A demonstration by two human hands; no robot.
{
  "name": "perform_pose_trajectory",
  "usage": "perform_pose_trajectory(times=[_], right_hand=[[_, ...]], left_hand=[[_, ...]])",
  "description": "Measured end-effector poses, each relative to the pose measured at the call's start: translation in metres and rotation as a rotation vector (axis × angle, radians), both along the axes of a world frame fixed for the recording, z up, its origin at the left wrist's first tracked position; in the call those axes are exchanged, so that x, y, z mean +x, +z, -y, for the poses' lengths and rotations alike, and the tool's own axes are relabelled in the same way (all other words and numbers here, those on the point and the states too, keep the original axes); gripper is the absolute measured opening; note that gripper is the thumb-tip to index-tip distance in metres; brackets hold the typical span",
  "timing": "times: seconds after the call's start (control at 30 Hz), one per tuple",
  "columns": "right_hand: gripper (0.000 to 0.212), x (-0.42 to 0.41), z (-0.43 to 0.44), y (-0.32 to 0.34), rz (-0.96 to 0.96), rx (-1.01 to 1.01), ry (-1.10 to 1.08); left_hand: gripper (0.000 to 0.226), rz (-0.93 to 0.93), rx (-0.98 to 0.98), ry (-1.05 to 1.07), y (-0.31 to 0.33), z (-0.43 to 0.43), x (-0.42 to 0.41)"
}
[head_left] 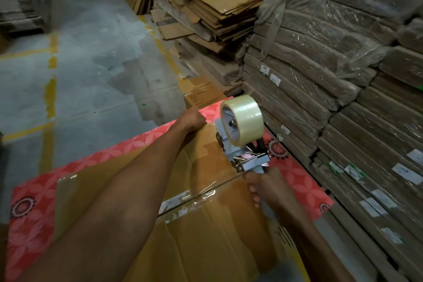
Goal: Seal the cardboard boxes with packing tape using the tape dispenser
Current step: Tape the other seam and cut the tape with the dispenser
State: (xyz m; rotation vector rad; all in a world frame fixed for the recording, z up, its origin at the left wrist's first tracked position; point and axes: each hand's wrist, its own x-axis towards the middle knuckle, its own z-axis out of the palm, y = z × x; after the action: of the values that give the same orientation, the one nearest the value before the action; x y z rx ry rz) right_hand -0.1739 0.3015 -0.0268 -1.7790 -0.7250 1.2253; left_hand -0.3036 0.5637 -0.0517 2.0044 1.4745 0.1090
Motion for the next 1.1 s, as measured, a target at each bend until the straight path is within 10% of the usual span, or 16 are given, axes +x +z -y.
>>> perform_pose_trajectory(times=[0.17,0.43,0.8,1.1], right_hand=[[0.010,-0.003,-0.004,0.001,-0.014,-0.024,-0.019],[0.012,-0.003,-0.026,0.003,0.113,-0.032,0.032],[0.012,0.023,-0.032,0.015,0.175,-0.025,0.135],[0.021,0.050,0.076,0.002,0.152,-0.117,0.122]], left_hand=[[0.026,0.269,0.282,-0.055,0.004,0.036,0.014],[0.039,-0.048,0.274,-0.361,-0.004,0.024,0.005],[0.029,-0.196,0.078,-0.244,0.002,0.005,0.016],[0.047,-0.503,0.340,-0.025,0.015,0.044,0.043]])
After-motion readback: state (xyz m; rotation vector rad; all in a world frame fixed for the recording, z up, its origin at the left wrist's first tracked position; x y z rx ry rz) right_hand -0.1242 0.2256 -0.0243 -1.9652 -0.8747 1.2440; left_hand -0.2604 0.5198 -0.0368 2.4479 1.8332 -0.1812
